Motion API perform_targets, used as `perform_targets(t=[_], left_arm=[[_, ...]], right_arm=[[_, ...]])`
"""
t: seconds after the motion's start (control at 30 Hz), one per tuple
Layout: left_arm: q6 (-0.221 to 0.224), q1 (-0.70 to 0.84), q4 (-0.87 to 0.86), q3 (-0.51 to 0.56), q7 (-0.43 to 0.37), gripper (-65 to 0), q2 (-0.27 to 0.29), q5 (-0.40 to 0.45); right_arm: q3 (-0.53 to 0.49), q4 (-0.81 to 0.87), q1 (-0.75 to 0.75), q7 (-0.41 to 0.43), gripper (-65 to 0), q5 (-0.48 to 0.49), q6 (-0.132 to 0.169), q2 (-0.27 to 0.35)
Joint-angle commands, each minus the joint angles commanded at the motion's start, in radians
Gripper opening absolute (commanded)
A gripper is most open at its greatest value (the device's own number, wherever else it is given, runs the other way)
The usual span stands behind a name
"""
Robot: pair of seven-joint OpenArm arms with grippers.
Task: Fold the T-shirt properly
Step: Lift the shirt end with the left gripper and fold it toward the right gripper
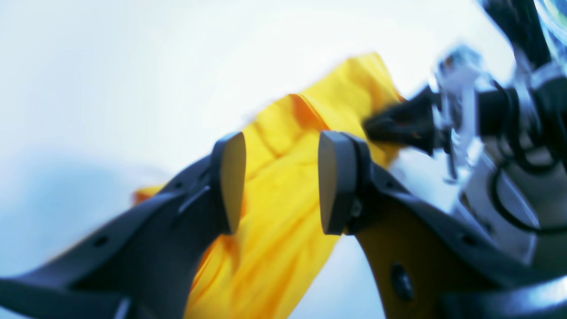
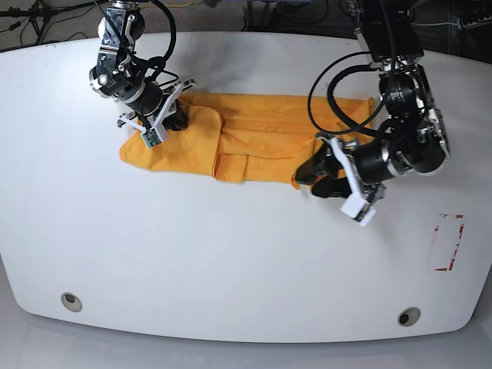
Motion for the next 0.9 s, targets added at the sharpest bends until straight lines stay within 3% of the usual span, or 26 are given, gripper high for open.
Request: perform_targets(t=[0.13, 0.37, 0.7, 0.83, 0.9], left_arm=[[-0.002, 0.003, -0.084, -0.087, 0.0, -39.4, -0.066, 0.009], [-0.002, -0.003, -0.258, -0.114, -0.02, -39.4, -0.14, 0.011], [-0.005, 0.003, -0.399, -0.031, -0.103, -39.4, -0.141, 0.008], [-0.063, 0.005, -0.399, 0.028, -0.1, -39.4, -0.14, -0.017], [-0.07, 0.006, -0.399, 0.06, -0.097, -39.4, -0.14, -0.052]], right_arm=[[0.0, 0.0, 0.005, 0.0, -60.2, 0.003, 0.0, 0.0], [0.0, 0.0, 0.005, 0.0, -60.2, 0.006, 0.0, 0.0], [0.0, 0.0, 0.002, 0.0, -60.2, 0.006, 0.0, 0.0], [0.0, 0.0, 0.003, 0.0, -60.2, 0.006, 0.0, 0.0], [0.0, 0.0, 0.003, 0.0, -60.2, 0.006, 0.0, 0.0]])
